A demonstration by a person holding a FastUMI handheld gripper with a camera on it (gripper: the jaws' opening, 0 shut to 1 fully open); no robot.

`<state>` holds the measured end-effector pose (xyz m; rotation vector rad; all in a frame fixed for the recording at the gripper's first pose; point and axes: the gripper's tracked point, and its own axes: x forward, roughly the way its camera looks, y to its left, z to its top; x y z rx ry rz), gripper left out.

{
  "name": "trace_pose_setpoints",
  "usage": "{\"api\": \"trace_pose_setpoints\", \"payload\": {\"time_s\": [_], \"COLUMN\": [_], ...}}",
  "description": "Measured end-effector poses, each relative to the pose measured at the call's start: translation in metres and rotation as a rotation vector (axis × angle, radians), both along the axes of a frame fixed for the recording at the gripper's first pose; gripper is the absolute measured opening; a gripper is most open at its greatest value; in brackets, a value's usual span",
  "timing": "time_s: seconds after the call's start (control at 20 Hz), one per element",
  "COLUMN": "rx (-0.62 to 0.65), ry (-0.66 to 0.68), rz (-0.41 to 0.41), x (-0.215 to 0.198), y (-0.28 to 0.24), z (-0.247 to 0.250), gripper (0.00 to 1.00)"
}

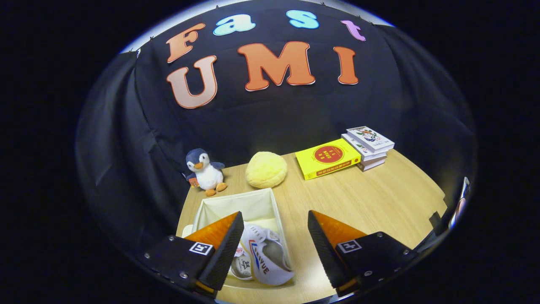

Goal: Open the storage box then place both shoes into the box .Put the left shoe in first, then the right shoe, with the right side of both shoes facing outward in a uniform manner.

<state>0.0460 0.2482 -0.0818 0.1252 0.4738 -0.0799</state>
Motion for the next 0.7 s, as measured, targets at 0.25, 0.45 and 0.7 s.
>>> {"api": "trace_pose_setpoints", "payload": {"time_s": [0.25, 0.45, 0.7], "rx": [-0.009, -0.034, -0.097], "ry": [-0.077, -0.161, -0.246], "rz": [-0.019, -0.041, -0.052], "x": [-0.015, -0.027, -0.041], "y": [-0.048, -0.098, -0.169], "z": [0.048, 0.087, 0.123], "gripper": [0.98, 0.98, 0.98]}}
